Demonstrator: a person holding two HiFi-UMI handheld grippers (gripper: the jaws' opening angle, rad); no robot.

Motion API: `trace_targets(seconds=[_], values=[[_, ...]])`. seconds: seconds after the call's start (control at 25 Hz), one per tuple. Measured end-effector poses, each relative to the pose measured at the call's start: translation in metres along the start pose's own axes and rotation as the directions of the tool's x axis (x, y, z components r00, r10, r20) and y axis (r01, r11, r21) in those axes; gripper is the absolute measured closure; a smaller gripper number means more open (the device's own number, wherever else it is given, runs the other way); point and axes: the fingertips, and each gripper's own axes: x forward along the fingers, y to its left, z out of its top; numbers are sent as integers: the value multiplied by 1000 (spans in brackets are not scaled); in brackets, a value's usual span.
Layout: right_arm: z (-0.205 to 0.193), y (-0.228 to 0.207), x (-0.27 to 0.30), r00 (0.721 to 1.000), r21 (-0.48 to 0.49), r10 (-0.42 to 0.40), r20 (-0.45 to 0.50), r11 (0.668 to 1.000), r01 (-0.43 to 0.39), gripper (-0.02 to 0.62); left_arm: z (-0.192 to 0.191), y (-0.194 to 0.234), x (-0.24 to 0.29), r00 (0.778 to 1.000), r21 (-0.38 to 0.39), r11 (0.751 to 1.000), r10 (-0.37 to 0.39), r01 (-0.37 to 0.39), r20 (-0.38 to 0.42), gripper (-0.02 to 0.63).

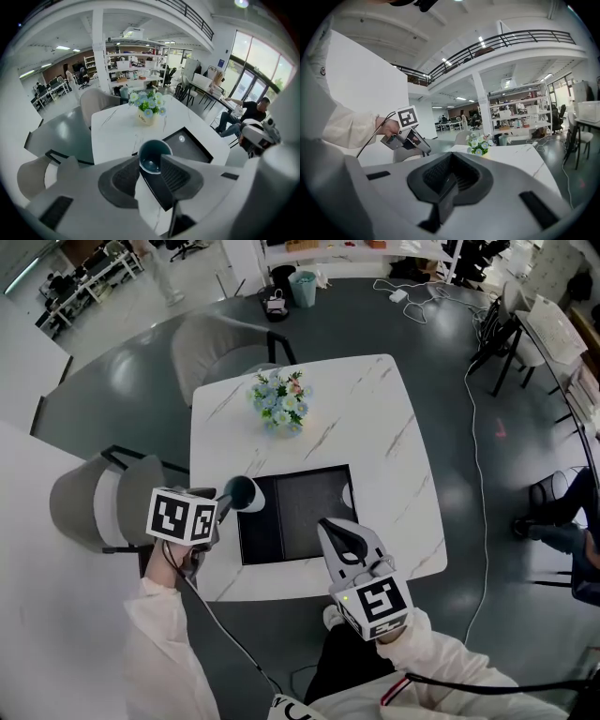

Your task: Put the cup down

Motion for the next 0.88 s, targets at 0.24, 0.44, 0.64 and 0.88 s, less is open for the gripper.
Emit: trace_targets(seconds=[0.24,0.44,0.64,0.88], values=[[29,22,-25,999,-48,29,23,998,-28,591,8,-27,-68,988,13,999,32,-34,152,480],[51,38,-52,998,-63,48,34,997,-46,591,2,-53,-121,967,-8,998,59,-59,248,482],[75,51,-80,995,-65,76,60,995,-72,591,-14,-82,-171,913,-58,993,121,-106,389,485],[99,64,-109,989,-62,116,89,992,-111,591,-32,-121,-225,827,-117,980,198,-161,526,526]])
